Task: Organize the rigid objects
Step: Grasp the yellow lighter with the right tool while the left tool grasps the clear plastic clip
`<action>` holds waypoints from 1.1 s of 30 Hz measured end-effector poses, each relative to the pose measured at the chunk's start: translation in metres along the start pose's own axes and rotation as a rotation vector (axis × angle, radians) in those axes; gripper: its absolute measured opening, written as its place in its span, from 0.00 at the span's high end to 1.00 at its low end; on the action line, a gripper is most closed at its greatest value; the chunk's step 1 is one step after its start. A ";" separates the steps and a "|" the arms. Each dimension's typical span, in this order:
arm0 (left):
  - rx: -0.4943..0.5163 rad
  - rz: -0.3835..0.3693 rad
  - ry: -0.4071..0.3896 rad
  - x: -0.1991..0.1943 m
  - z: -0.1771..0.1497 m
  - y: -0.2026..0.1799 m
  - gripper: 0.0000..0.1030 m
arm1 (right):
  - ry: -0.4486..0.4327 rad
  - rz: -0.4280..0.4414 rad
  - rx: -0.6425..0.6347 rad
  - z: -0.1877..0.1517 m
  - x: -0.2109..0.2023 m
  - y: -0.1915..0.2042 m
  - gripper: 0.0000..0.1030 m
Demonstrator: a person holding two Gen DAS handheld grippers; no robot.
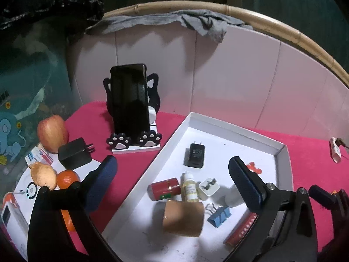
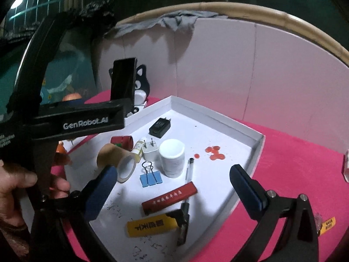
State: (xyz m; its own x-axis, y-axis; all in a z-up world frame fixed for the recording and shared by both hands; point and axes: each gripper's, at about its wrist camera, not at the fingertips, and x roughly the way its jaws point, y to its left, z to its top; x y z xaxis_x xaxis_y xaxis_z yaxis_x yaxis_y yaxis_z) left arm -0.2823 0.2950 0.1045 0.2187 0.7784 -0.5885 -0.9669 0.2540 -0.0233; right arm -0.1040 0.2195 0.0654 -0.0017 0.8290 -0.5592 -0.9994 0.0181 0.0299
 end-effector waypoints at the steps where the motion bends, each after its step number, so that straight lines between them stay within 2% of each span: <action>1: 0.005 -0.006 -0.005 -0.003 0.000 -0.003 0.00 | -0.010 -0.003 0.008 -0.001 -0.005 -0.003 0.00; 9: 0.045 -0.069 -0.042 -0.029 -0.001 -0.030 0.00 | -0.112 -0.059 0.113 -0.007 -0.058 -0.042 0.00; 17: 0.095 -0.260 -0.084 -0.066 -0.015 -0.074 0.01 | -0.341 -0.290 0.249 -0.018 -0.166 -0.129 0.00; 20: 0.134 -0.377 -0.051 -0.073 -0.026 -0.102 0.00 | -0.371 -0.303 0.307 -0.030 -0.193 -0.168 0.00; 23: 0.212 -0.479 0.010 -0.074 -0.043 -0.135 0.00 | -0.270 -0.340 0.351 -0.048 -0.190 -0.205 0.00; 26: 0.307 -0.518 0.071 -0.066 -0.062 -0.167 0.00 | -0.159 -0.434 0.344 -0.072 -0.168 -0.226 0.00; 27: 0.328 -0.526 0.095 -0.063 -0.068 -0.174 0.00 | -0.096 -0.445 0.340 -0.080 -0.154 -0.233 0.00; 30: 0.358 -0.540 0.168 -0.051 -0.083 -0.190 0.00 | 0.068 -0.431 0.306 -0.101 -0.109 -0.243 0.00; 32: 0.363 -0.535 0.180 -0.049 -0.089 -0.193 0.00 | 0.148 -0.414 0.273 -0.110 -0.082 -0.242 0.00; 33: 0.362 -0.531 0.184 -0.048 -0.090 -0.193 0.00 | 0.161 -0.404 0.266 -0.111 -0.076 -0.242 0.00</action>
State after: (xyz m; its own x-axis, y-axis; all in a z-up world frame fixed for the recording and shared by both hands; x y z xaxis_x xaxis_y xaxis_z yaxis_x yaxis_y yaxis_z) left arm -0.1184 0.1568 0.0644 0.5961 0.3921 -0.7007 -0.6216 0.7777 -0.0937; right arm 0.1345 0.0897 0.0086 0.3569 0.6301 -0.6896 -0.8778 0.4788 -0.0168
